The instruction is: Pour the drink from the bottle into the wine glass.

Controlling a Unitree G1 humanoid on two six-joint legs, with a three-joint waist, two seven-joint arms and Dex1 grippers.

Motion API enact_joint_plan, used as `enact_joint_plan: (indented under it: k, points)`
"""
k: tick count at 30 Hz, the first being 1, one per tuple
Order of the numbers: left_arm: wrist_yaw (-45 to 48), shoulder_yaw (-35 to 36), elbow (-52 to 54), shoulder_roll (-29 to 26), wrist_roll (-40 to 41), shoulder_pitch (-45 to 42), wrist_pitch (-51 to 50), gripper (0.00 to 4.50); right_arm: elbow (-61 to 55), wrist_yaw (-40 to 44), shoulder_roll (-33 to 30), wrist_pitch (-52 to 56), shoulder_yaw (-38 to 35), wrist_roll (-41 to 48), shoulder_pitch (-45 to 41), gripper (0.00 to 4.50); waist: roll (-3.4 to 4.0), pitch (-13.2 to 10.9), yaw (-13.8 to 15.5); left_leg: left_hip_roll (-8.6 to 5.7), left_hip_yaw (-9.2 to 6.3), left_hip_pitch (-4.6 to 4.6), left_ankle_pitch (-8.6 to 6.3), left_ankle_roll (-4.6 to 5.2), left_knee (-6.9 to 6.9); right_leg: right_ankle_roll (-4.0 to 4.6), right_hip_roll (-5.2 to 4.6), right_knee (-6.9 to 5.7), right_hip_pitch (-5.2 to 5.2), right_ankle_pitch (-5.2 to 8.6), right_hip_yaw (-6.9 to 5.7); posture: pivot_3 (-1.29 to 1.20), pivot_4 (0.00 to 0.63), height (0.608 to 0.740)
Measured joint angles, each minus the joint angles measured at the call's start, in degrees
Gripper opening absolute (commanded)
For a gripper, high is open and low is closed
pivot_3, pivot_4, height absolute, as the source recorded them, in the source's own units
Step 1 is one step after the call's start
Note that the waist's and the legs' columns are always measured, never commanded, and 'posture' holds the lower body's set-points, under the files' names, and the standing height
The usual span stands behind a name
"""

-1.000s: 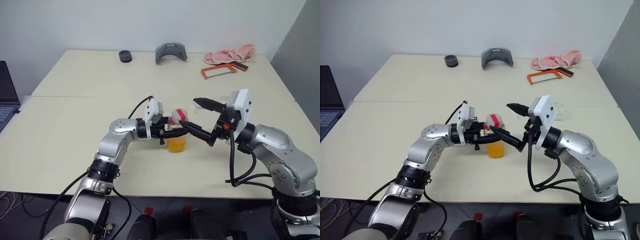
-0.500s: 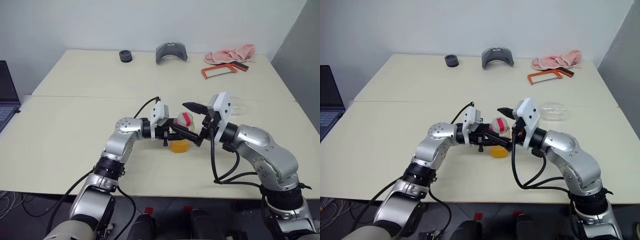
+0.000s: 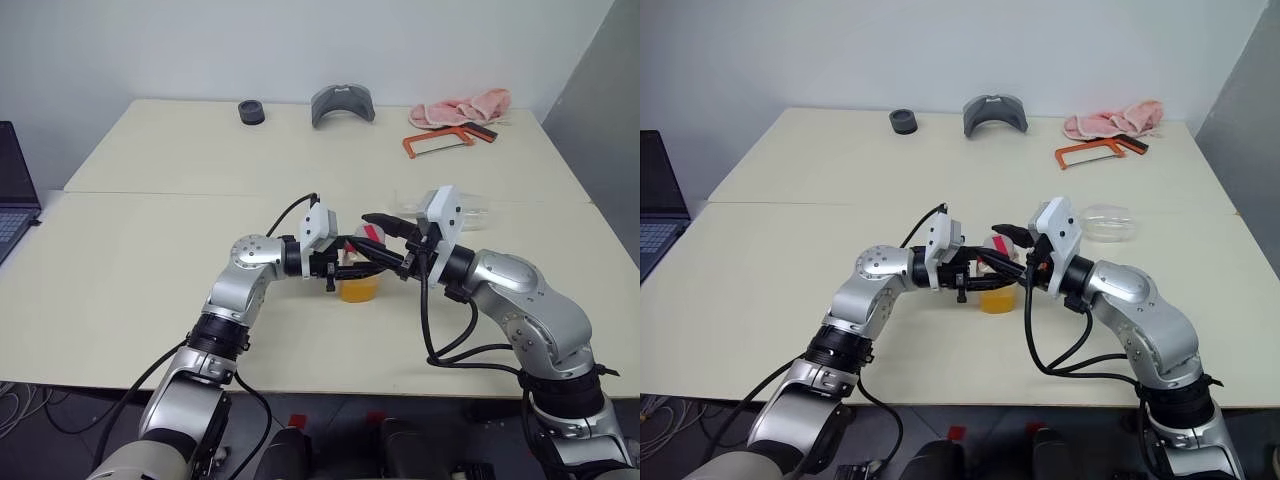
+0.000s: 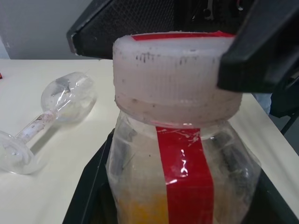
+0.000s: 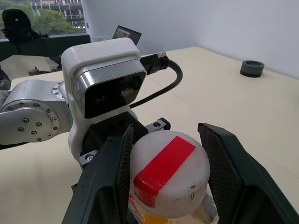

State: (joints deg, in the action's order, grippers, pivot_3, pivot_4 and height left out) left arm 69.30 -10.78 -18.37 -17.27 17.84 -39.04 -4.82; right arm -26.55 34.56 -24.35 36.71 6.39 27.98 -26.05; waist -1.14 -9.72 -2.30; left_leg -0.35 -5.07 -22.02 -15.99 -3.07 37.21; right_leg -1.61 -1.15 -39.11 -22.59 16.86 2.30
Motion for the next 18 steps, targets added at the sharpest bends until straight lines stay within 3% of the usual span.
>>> enact_joint_plan:
  k: [4,11,15,18]
  points:
    - [0.2,-0.1,0.0,0.2,0.0,0.0,0.0,1.8,2.4,4.0,-2.0,-3.5,0.7,-0.8,-0.8,1.87,0.0,0.0,0.0,-0.03,0.05,0.01,0.0,0.0,0.0,0.0,0.0,0.0,0.0,0.0,0.01,0.0,0.15,0.74]
    - [5.6,-2.5,2.0,-1.6,-0.5,-0.4,0.0,1.8,20.1,34.8,-13.4,-16.4,8.4,-2.7,-17.1,1.87,0.01,0.0,-0.5,-0.04,0.28,0.03,-0.01,0.02,0.05,-0.01,0.06,0.03,0.05,0.0,-0.04,0.0,0.15,0.74]
    - [6.2,-2.6,2.0,-1.4,-1.2,-1.4,0.0,1.79,24.8,40.3,-13.4,-19.3,9.0,-3.2,-20.2,1.87,0.01,0.0,-0.5,0.06,0.2,0.0,0.0,0.01,0.06,0.0,-0.03,0.03,0.05,0.0,-0.07,0.0,0.15,0.74]
    - [4.7,-2.3,2.0,-0.7,-1.2,-1.4,-0.4,1.79,23.7,37.3,-12.8,-17.1,6.6,-2.5,-18.2,2.89,0.01,0.0,-0.4,0.12,0.01,-0.13,0.01,-0.01,0.24,0.0,-0.16,0.01,0.02,0.0,-0.05,0.0,0.15,0.74]
